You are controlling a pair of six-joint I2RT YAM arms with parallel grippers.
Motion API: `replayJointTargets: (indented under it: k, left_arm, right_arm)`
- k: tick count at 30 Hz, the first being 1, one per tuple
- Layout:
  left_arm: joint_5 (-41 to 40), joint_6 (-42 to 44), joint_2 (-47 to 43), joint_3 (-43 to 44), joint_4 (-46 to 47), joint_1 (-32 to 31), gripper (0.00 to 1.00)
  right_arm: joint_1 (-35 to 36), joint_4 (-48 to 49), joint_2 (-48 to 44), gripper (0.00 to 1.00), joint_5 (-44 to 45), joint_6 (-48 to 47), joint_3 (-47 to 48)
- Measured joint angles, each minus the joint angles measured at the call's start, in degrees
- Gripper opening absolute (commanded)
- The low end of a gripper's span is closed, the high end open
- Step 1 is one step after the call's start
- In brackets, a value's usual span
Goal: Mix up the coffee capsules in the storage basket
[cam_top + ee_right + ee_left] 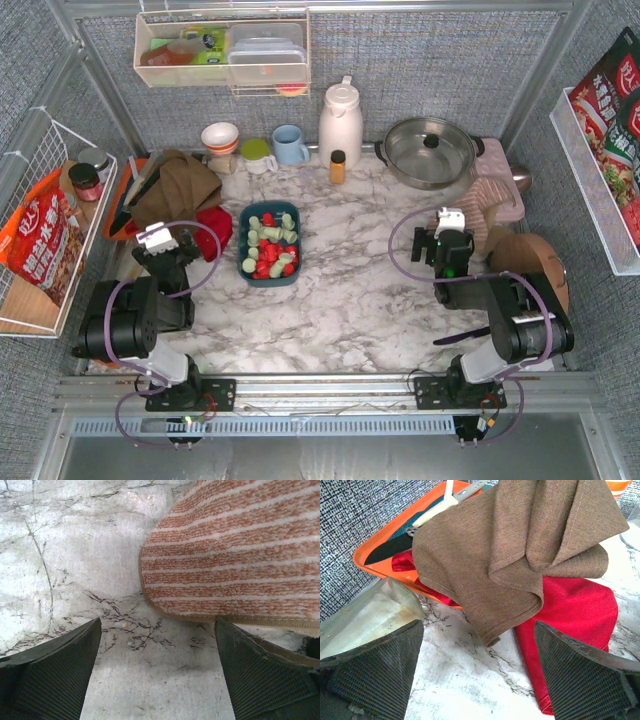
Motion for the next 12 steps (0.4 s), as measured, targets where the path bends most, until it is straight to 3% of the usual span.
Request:
replayJointTargets:
  k: [12]
  left_arm:
    - [0.0, 0.0, 0.0, 0.0, 0.0, 0.0, 0.99]
  right_arm:
    - [-0.7, -0.4, 0.0, 0.99, -1.3, 0.4, 0.4]
